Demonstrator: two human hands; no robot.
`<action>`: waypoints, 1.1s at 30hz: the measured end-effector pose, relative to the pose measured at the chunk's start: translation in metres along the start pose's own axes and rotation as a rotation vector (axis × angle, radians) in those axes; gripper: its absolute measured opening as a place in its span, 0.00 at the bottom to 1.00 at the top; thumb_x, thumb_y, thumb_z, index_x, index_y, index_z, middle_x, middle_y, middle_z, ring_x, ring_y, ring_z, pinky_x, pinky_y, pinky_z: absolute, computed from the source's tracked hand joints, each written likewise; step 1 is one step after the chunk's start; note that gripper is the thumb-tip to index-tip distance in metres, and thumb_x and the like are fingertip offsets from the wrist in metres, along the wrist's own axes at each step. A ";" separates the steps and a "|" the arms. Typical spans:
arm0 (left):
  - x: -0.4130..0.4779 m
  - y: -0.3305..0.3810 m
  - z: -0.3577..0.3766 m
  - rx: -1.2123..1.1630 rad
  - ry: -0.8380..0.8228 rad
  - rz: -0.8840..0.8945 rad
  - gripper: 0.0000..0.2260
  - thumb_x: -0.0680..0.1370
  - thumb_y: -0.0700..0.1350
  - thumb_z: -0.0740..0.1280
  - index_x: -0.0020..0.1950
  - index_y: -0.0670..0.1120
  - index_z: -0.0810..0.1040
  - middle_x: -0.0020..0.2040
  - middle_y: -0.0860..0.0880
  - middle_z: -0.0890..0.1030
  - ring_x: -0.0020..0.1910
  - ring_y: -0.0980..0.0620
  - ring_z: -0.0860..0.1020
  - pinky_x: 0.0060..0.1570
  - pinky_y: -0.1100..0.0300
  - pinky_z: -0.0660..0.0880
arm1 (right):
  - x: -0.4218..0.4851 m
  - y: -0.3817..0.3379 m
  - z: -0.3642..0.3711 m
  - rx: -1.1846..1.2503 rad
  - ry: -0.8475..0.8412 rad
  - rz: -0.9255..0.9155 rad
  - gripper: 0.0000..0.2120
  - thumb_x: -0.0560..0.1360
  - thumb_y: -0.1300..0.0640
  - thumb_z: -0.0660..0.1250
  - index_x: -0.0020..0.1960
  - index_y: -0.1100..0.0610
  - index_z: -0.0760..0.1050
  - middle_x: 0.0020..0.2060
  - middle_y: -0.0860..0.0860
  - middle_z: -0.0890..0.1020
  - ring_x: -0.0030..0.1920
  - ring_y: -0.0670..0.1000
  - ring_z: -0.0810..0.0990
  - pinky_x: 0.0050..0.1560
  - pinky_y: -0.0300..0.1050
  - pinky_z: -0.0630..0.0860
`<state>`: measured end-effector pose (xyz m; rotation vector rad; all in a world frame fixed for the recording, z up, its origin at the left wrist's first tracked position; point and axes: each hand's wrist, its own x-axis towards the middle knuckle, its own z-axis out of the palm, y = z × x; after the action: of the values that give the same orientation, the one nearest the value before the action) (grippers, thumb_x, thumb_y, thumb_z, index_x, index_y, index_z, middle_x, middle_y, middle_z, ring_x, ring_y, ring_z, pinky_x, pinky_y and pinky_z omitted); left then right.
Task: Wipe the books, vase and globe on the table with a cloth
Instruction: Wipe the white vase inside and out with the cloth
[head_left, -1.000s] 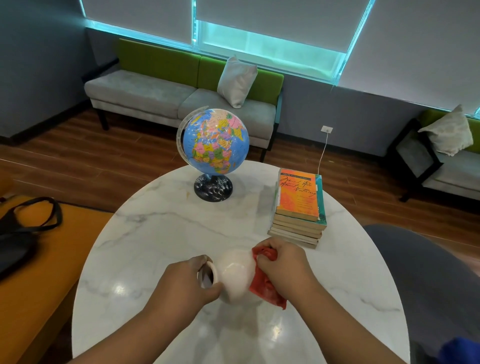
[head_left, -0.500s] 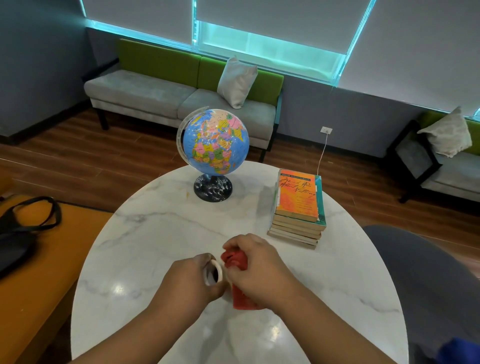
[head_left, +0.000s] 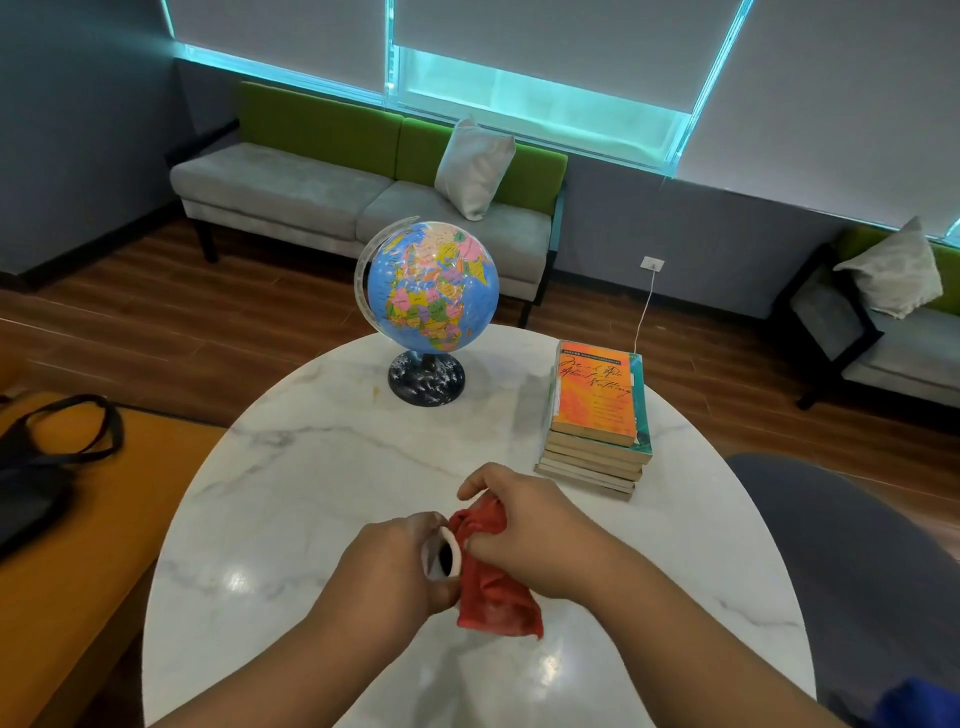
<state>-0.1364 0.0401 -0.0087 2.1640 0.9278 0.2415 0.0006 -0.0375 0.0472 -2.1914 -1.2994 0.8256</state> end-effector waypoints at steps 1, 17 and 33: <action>0.000 0.002 0.000 0.008 -0.001 0.019 0.13 0.69 0.51 0.74 0.50 0.50 0.77 0.34 0.54 0.75 0.30 0.56 0.72 0.32 0.68 0.67 | 0.002 0.000 -0.001 0.036 0.018 0.005 0.16 0.73 0.56 0.67 0.59 0.45 0.72 0.42 0.42 0.76 0.40 0.41 0.76 0.37 0.31 0.71; 0.004 -0.003 -0.002 0.014 0.006 0.012 0.13 0.66 0.54 0.74 0.48 0.55 0.77 0.38 0.55 0.80 0.36 0.57 0.78 0.37 0.66 0.72 | -0.007 0.021 -0.007 -0.069 0.172 0.088 0.19 0.72 0.56 0.68 0.60 0.41 0.69 0.52 0.44 0.77 0.48 0.44 0.74 0.43 0.35 0.73; 0.009 -0.009 -0.008 -0.038 0.009 -0.096 0.12 0.67 0.51 0.75 0.47 0.56 0.78 0.43 0.57 0.81 0.37 0.57 0.80 0.39 0.63 0.76 | -0.006 0.019 0.012 -0.017 0.104 -0.035 0.21 0.72 0.56 0.67 0.61 0.38 0.68 0.49 0.40 0.76 0.48 0.40 0.74 0.45 0.28 0.69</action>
<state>-0.1384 0.0552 -0.0106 2.0788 1.0215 0.2201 0.0020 -0.0504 0.0281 -2.1871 -1.2949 0.6805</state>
